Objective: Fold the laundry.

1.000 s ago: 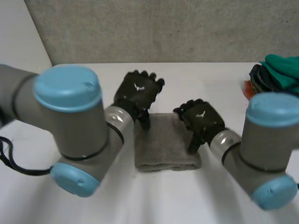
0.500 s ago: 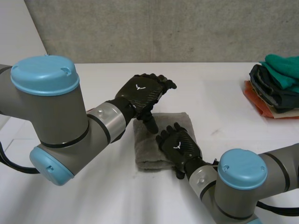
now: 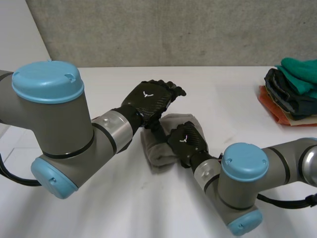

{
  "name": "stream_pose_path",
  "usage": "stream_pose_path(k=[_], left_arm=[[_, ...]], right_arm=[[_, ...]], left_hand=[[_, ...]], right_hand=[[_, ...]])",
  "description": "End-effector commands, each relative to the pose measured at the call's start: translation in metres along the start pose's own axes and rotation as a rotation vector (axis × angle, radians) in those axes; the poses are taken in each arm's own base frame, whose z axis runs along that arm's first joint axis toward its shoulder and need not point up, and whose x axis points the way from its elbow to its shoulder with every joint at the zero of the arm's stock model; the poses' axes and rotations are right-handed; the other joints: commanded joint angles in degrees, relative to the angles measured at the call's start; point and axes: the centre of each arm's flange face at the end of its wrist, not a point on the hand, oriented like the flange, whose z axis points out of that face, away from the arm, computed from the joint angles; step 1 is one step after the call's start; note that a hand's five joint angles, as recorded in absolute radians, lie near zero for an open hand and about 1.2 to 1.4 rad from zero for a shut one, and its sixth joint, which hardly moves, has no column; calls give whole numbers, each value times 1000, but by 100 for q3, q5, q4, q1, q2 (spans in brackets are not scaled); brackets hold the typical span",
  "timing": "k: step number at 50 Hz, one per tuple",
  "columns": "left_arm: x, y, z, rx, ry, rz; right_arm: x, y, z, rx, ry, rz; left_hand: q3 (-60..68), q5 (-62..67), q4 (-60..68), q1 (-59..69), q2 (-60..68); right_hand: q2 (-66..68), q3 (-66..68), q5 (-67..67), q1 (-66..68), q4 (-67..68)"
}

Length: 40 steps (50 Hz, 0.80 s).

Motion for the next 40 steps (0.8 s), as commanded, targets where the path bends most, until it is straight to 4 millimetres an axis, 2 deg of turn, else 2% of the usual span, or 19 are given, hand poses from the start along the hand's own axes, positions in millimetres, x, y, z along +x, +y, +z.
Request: stream_pose_path(k=[1,7,11,14,15,17,18,21,22,24,25,28,31,32,35,36,38,39,40], left_arm=[[-5,-5,-1,15,-12,1],[-9,-21,-1,65,-25,10],[-11,-38,-1,117,-28,-7],[-11,-54,0,166,-22,-36],[-11,-57,0,175,-21,-41],[-10,-67,0,206,-12,-61],[-10,-70,0,215,-9,-66],[-5,-83,-4,252,8,-73],[-2,-88,-5,269,16,-70],[1,-91,-6,277,24,-68],[3,-92,-6,282,29,-67],[10,-95,-8,289,45,-65],[15,-92,-7,282,59,-65],[16,-91,-7,277,61,-66],[18,-84,-5,257,66,-69],[19,-79,-4,242,69,-72],[21,-74,-3,227,73,-77],[23,-72,-3,221,78,-78],[30,-68,-3,210,94,-79]], right_arm=[[46,-7,14,31,116,42],[107,-32,20,96,242,64],[166,-53,25,167,313,43],[197,-64,29,232,340,29],[221,-71,30,280,370,27],[247,-77,29,327,398,41],[275,-81,25,374,430,63],[323,-86,12,435,495,94],[357,-85,0,468,545,105],[389,-74,-13,488,589,124],[416,-62,-24,509,623,142],[442,-36,-33,533,646,152],[465,3,-39,562,651,144],[470,26,-40,554,638,149],[467,68,-39,525,602,186],[457,101,-36,486,562,226],[447,128,-35,450,522,260],[437,155,-38,406,493,293],[432,168,-39,386,477,308]], left_hand=[[19,62,59,51,54],[-31,11,8,0,3],[-98,-56,-59,-67,-64],[-65,-22,-25,-34,-30],[-48,-6,-9,-17,-14],[-31,11,8,0,3],[-31,11,8,0,3],[-14,28,25,17,20],[-14,28,25,17,20],[-14,28,25,17,20],[2,45,42,33,37],[3,45,42,34,37],[19,62,59,50,53],[19,62,59,50,54],[19,62,59,50,54],[19,62,59,50,54],[19,62,59,50,54],[19,62,59,50,54],[19,62,59,50,54]], right_hand=[[1536,1570,1802,2264,1511],[1536,1570,1802,2264,1511],[1536,1570,1802,2264,1511],[1536,1570,1802,2264,1511],[1536,1570,1802,2264,1511],[1536,1570,1802,2264,1511],[1536,1570,1802,2264,1511],[1536,1570,1802,2264,1511],[1536,1570,1802,2264,1511],[1536,1570,1802,2264,1511],[1536,1570,1802,2264,1511],[1536,1570,1802,2264,1511],[1536,1570,1802,2264,1511],[1536,1570,1802,2264,1511],[1536,1570,1802,2264,1511],[1536,1570,1802,2264,1511],[1536,1570,1802,2264,1511],[1536,1570,1802,2264,1511],[1536,1570,1802,2264,1511]])
